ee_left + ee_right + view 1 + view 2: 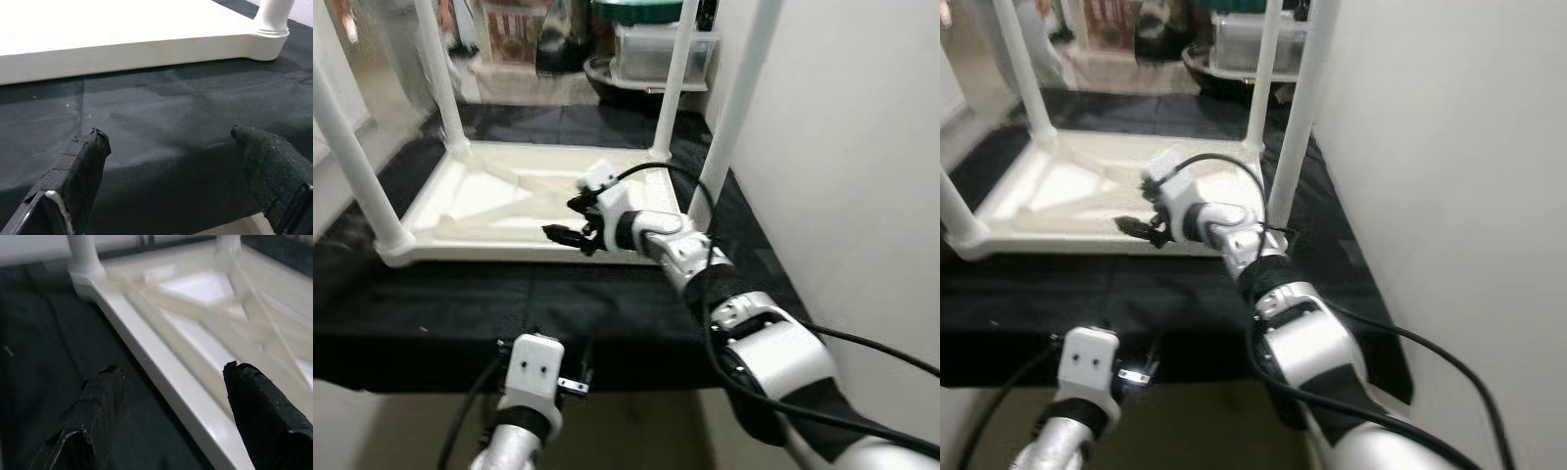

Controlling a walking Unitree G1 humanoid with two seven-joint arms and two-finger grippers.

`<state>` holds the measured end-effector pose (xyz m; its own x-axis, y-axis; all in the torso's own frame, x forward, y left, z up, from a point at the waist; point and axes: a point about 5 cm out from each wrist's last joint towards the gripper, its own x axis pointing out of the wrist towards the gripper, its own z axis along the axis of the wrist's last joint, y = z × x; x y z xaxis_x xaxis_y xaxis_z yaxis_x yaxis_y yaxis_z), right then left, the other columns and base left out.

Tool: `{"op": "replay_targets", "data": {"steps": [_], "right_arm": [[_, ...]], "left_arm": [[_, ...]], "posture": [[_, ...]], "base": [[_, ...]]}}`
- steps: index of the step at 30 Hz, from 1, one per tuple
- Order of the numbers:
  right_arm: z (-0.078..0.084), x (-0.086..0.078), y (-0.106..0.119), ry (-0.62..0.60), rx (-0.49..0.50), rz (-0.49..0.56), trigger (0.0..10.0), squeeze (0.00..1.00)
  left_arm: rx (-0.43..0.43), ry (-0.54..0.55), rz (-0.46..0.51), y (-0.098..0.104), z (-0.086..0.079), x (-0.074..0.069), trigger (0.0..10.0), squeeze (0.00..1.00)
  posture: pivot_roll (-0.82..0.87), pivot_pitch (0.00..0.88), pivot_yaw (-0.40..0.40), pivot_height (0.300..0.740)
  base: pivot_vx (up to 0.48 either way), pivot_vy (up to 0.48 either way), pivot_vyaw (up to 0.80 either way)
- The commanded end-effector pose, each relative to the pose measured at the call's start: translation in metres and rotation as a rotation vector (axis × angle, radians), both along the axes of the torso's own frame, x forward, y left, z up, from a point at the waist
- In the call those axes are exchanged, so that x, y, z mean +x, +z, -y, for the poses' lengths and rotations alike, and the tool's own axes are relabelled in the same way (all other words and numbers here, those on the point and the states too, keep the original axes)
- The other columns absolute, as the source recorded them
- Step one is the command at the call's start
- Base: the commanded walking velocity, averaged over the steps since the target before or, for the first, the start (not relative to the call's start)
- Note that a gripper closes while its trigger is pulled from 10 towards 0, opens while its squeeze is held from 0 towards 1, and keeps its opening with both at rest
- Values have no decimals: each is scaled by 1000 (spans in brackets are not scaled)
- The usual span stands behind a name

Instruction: Building children table

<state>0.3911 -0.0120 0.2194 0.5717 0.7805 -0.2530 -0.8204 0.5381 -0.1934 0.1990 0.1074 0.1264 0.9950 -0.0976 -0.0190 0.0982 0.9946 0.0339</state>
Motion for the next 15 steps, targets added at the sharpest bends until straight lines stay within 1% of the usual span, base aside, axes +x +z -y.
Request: {"op": "replay_targets", "data": {"steps": [1,2,3,4,5,6,7,9,10,12,15], "right_arm": [[-7,-1,-3,3,-64,-3,10000,0],[-10,-1,-2,4,-91,10,10000,0],[-12,-1,-1,2,-107,19,10000,0],[-13,-1,-1,-1,-113,23,10000,0],[-15,-1,0,-6,-124,38,10000,0],[-15,-1,0,-6,-124,38,10000,0],[-17,-1,1,-17,-138,53,10000,0],[-18,-1,2,-25,-147,64,10000,0],[-20,0,3,-55,-162,92,10000,0],[-22,0,4,-76,-172,110,10000,0],[-28,0,9,-102,-151,140,10000,0]], "left_arm": [[-20,12,-10,4,5,-6,10000,0],[-32,15,-4,9,8,-10,10000,0],[-42,16,-2,12,10,-12,10000,0],[-47,17,-1,13,11,-13,10000,0],[-55,11,0,16,14,-15,10000,0],[-55,11,0,16,14,-15,10000,0],[-63,5,0,18,18,-17,10000,0],[-68,0,0,20,22,-19,10000,0],[-78,-6,3,23,25,-21,10000,0],[-84,-9,3,26,27,-22,10000,0],[-97,-9,4,31,31,-27,10000,0]], "posture": [[-3,190,-142,734],[-6,212,-152,734],[-6,212,-152,734],[-6,212,-152,734],[-12,236,-161,734],[-12,236,-161,734],[-14,254,-165,734],[-16,257,-168,734],[-18,274,-176,734],[-19,279,-177,734],[-14,310,-187,734]], "base": [[0,0,0],[0,0,0],[0,0,0],[0,0,0],[0,0,0],[0,0,0],[0,0,0],[0,0,0],[0,0,0],[0,0,0],[0,0,0]]}}
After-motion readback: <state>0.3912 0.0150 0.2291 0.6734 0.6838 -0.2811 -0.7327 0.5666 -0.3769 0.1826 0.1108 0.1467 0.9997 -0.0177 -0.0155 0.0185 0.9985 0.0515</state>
